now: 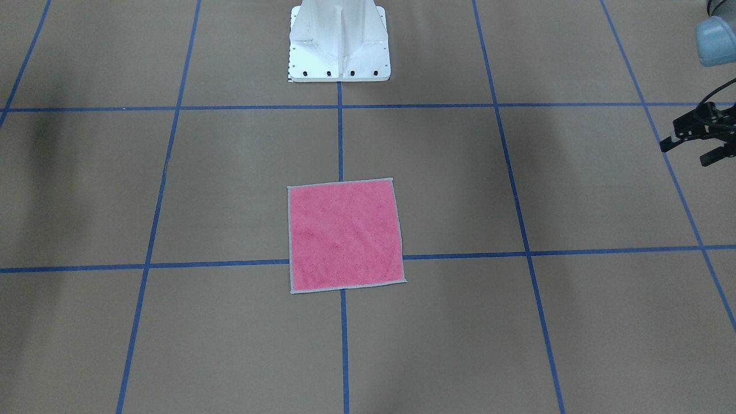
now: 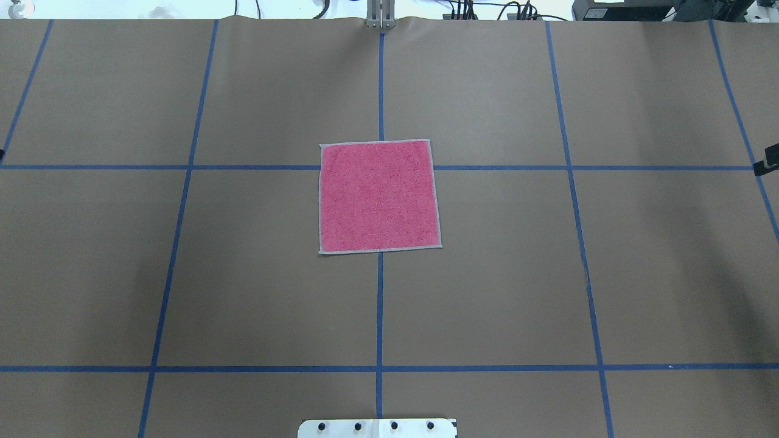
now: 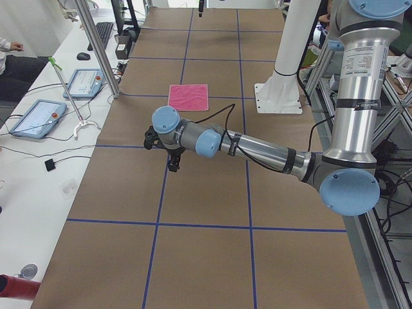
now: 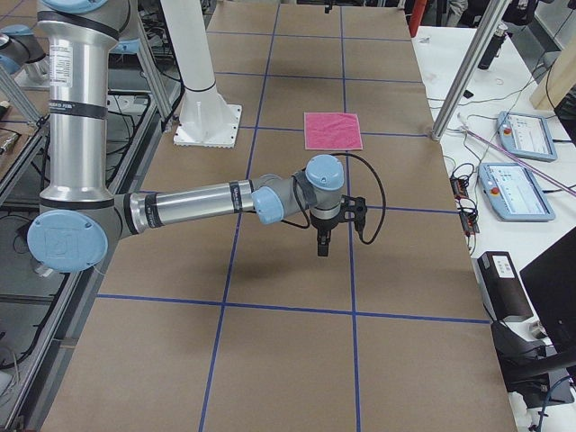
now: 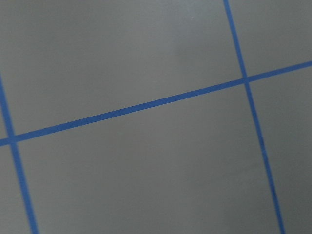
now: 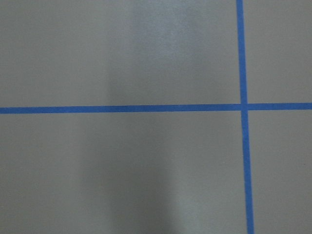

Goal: Fold towel twice with both arms
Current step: 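Move both grippers toward the pink towel's side corners nearest the robot, then lower the left gripper onto the towel corner nearest it and grasp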

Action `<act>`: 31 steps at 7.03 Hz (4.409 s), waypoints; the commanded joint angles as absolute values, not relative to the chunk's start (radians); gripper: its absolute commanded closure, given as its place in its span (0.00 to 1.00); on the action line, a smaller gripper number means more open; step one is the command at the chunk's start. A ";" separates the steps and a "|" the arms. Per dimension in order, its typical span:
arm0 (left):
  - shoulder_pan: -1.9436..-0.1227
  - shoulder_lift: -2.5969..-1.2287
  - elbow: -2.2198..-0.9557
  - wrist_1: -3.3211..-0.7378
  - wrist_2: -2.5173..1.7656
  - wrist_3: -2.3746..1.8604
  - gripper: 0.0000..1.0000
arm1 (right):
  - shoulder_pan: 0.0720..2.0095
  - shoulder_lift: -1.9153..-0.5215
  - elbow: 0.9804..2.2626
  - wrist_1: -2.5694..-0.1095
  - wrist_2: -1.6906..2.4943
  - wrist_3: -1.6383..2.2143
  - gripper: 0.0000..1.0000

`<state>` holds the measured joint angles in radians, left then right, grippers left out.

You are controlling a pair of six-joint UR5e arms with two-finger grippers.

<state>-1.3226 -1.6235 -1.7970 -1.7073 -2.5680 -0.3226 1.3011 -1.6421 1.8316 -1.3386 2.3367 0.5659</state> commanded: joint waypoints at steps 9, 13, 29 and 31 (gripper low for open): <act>-0.611 -1.948 -1.849 -1.913 -1.976 -1.556 0.00 | 0.792 -1.330 1.950 -1.312 2.035 1.552 0.00; -0.552 -2.074 -1.677 -2.015 -1.859 -1.675 0.00 | 0.701 -1.301 1.941 -1.310 1.951 1.608 0.00; -0.471 -2.125 -1.577 -2.031 -1.793 -1.681 0.34 | 0.695 -1.301 1.942 -1.310 1.947 1.608 0.00; -0.471 -2.126 -1.577 -2.031 -1.793 -1.683 0.40 | 0.695 -1.301 1.942 -1.310 1.947 1.608 0.00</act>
